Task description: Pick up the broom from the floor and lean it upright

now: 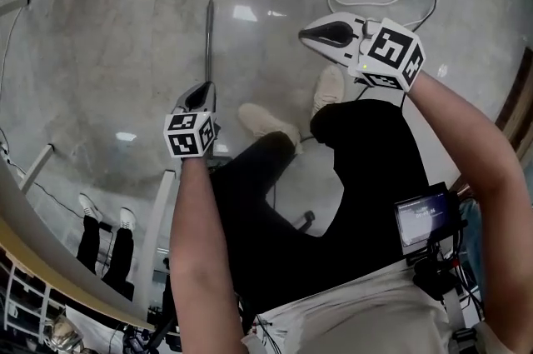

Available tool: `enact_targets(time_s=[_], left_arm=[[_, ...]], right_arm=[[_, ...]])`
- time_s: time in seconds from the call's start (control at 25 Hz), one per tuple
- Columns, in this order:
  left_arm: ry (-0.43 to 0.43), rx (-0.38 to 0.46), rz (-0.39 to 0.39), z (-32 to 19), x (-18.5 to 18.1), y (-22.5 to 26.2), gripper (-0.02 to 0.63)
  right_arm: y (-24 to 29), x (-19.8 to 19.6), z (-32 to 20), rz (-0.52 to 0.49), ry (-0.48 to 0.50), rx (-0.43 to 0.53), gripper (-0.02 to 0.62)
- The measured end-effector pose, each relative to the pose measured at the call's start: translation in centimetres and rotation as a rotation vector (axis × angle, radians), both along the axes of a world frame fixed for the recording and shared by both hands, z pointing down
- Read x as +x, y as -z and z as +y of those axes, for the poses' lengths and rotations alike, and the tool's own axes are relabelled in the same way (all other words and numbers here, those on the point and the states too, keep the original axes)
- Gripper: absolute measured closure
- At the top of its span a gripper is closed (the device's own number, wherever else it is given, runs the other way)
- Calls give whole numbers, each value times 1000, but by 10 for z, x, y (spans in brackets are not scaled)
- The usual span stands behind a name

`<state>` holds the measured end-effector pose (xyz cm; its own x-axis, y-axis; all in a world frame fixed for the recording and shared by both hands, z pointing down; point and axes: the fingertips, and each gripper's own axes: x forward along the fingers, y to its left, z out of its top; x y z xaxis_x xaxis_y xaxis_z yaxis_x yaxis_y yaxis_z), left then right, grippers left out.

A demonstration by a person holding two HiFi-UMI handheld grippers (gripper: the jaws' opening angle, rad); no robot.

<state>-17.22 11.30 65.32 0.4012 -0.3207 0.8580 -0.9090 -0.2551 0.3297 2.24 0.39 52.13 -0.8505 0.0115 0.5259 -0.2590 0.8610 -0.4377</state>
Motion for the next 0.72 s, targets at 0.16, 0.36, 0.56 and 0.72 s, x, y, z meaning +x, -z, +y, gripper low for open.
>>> enact_targets(time_s=[0.16, 0.36, 0.56, 0.72], left_arm=[[-30, -30, -53, -12, 7, -17, 594], [-54, -74, -135, -17, -5, -44, 593], [-56, -120, -194, -36, -22, -101, 592], [-48, -126, -216, -62, -19, -151, 588]], right_arm=[[3, -2, -11, 4, 33, 23, 577], [5, -1, -12, 11, 100, 38, 577], [-37, 12, -35, 15, 110, 51, 577], [-81, 27, -60, 18, 87, 63, 577]])
